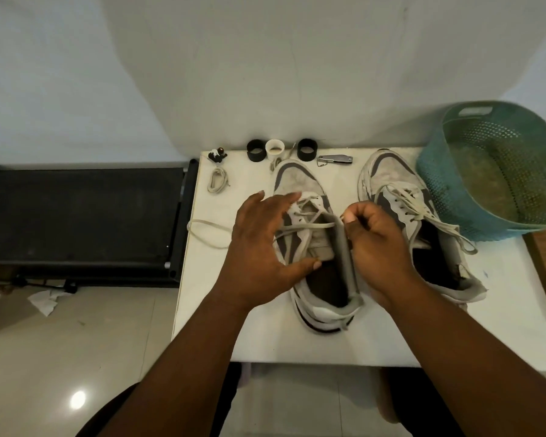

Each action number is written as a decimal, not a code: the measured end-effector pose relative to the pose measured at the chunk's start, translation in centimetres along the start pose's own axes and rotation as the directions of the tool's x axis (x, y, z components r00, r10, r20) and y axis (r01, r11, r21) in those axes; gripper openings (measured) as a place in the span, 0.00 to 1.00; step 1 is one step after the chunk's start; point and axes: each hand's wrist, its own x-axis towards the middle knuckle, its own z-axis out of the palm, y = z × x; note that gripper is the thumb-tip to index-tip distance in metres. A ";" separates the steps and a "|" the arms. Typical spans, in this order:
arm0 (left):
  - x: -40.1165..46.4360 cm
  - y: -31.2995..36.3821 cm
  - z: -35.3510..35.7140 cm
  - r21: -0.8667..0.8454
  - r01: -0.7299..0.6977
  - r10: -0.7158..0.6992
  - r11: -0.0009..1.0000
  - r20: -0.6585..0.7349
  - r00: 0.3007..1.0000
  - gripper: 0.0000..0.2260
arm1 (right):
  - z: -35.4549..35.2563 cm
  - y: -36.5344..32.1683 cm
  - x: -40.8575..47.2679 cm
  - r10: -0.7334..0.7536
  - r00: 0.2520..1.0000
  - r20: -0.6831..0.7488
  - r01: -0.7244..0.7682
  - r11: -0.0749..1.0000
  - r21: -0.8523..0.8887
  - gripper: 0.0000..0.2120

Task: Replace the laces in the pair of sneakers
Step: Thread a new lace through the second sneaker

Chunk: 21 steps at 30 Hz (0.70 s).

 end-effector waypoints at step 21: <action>0.5 0.1 1.5 0.156 -0.026 0.031 0.987 -0.034 0.999 0.19 | -0.4 0.8 0.4 -0.147 0.962 0.231 0.209 0.938 -0.276 0.18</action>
